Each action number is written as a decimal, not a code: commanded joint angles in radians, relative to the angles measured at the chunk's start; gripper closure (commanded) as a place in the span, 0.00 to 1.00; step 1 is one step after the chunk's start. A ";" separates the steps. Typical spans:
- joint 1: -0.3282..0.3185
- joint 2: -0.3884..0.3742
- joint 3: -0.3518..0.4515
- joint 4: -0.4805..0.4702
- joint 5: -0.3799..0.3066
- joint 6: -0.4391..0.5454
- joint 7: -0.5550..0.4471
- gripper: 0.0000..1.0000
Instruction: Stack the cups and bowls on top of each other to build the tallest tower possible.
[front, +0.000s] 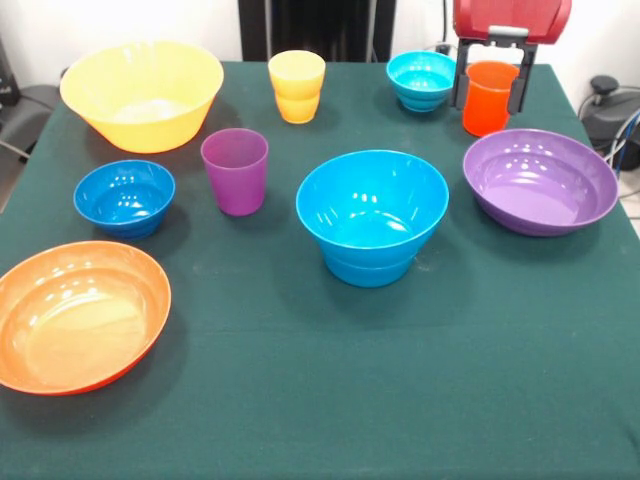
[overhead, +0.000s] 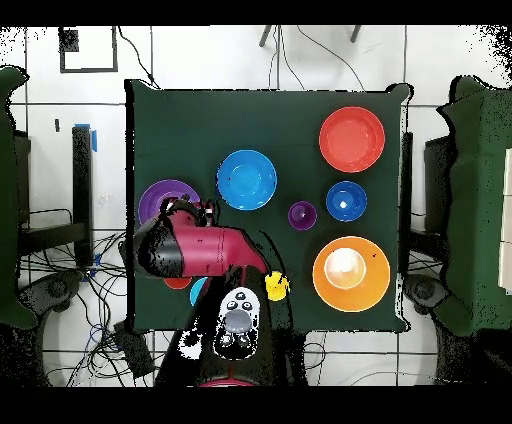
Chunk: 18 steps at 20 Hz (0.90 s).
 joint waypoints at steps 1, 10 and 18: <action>0.025 0.079 0.015 0.045 0.005 0.001 0.165 0.00; 0.043 0.131 0.013 0.039 0.010 -0.070 0.208 0.00; 0.065 0.198 0.009 0.030 0.028 -0.157 0.236 0.00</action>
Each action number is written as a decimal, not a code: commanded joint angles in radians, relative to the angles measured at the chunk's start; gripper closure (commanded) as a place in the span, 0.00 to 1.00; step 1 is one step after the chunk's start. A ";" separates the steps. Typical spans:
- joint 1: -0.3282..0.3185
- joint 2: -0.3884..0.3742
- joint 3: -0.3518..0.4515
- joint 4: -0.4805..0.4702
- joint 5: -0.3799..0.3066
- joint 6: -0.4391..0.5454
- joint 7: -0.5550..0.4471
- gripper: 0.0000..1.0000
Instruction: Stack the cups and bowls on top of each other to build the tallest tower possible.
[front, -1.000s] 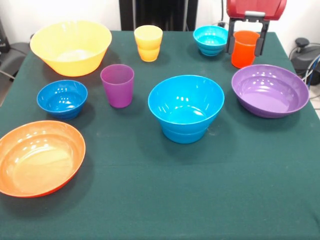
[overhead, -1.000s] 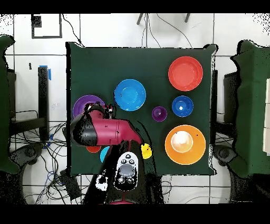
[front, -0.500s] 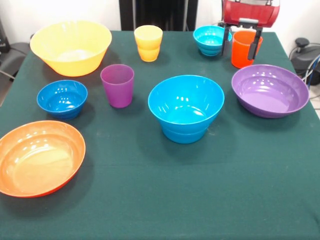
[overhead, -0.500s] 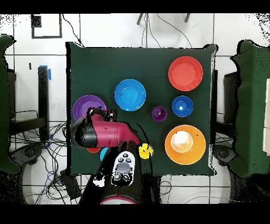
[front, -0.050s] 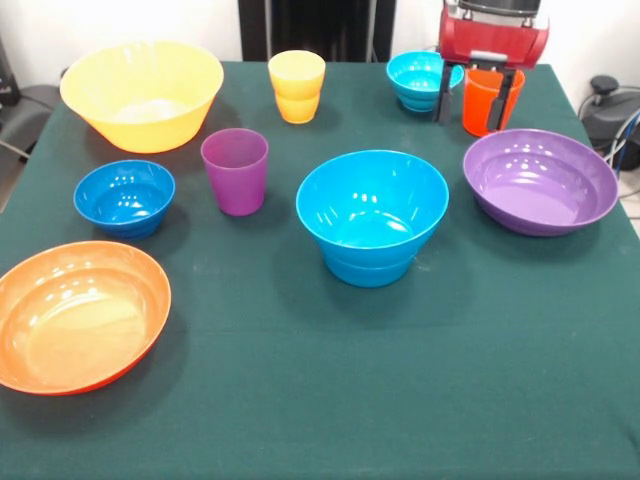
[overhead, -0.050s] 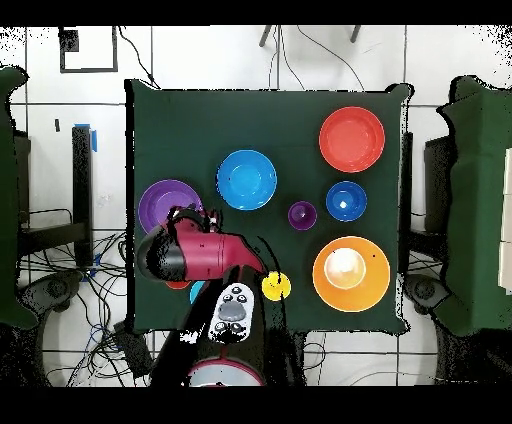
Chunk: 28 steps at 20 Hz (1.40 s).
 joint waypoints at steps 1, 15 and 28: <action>0.030 0.114 0.050 0.023 0.027 -0.100 0.207 0.00; 0.073 0.181 0.054 0.008 0.066 -0.174 0.261 0.00; 0.070 0.241 0.054 -0.011 0.051 -0.242 0.280 0.00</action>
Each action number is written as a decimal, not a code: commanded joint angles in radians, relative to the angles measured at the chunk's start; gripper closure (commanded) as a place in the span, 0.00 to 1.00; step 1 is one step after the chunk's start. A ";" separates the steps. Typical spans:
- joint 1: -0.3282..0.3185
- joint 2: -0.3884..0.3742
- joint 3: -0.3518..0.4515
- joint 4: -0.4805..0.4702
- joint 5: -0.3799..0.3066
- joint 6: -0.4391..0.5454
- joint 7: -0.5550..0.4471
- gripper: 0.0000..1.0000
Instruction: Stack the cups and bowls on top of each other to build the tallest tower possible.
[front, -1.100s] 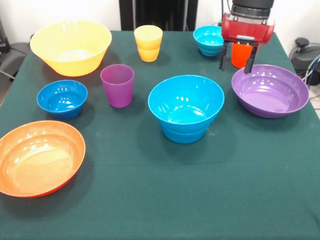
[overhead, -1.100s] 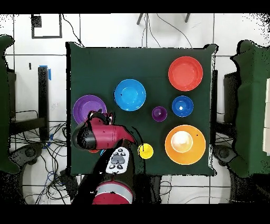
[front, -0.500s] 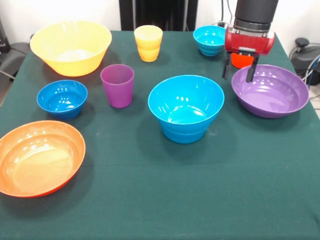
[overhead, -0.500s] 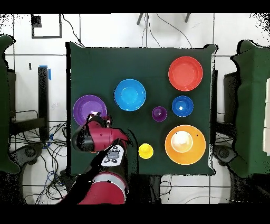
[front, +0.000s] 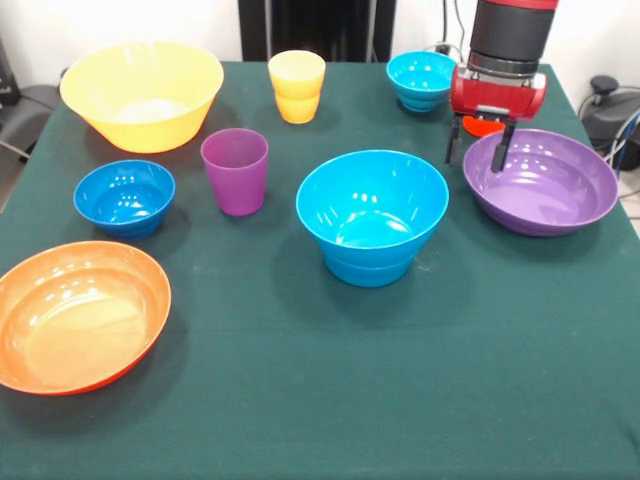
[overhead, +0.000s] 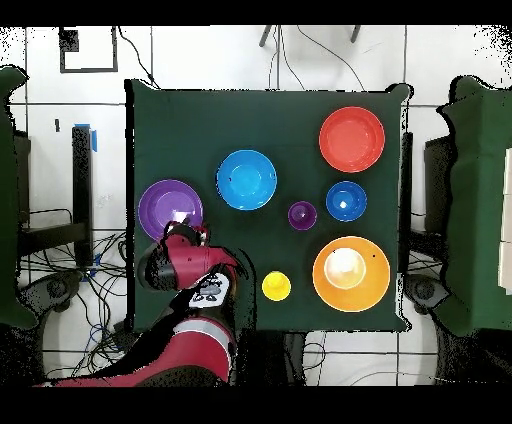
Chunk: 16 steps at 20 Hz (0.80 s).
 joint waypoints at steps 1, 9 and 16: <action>-0.007 0.056 0.057 -0.013 0.025 -0.063 0.182 0.00; -0.031 0.089 0.071 -0.035 0.013 -0.088 0.165 0.00; -0.034 0.113 0.067 -0.054 0.013 -0.103 0.156 0.00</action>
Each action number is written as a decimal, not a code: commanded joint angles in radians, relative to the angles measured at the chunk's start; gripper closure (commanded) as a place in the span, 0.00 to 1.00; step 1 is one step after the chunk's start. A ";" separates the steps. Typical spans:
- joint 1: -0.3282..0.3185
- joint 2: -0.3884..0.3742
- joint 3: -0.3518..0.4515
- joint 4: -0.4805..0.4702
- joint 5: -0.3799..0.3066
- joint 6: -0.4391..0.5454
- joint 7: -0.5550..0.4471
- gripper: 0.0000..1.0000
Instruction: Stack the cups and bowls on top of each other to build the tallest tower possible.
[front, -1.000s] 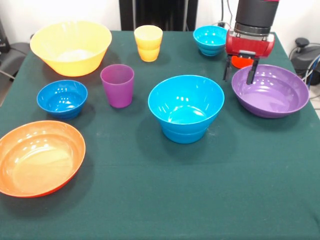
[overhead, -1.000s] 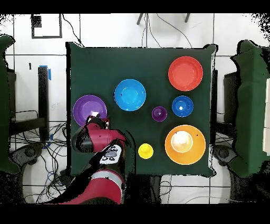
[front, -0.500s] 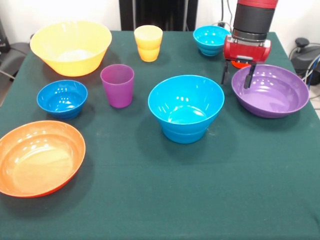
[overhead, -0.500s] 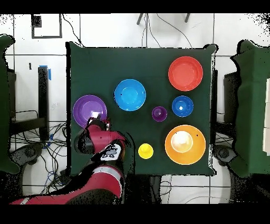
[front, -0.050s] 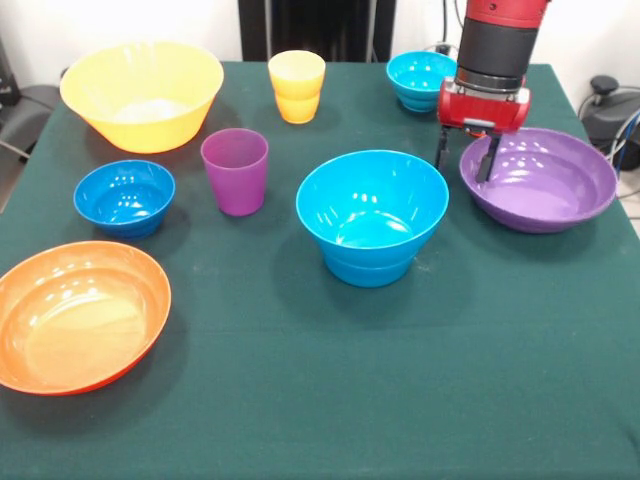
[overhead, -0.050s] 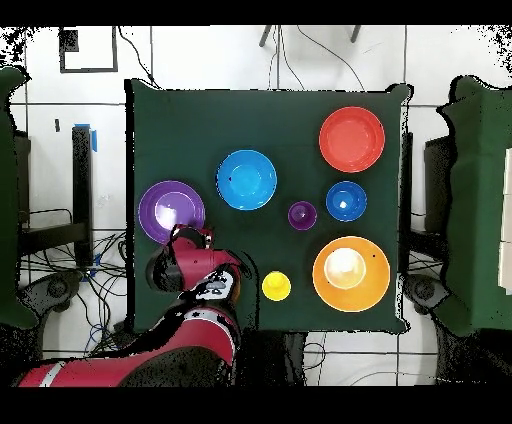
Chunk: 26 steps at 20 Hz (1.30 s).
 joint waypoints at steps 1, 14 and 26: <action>-0.017 0.057 0.063 -0.057 0.016 -0.046 0.154 0.00; 0.000 0.027 0.052 -0.042 0.035 -0.030 0.151 1.00; -0.037 -0.232 0.082 0.058 -0.016 0.152 0.105 1.00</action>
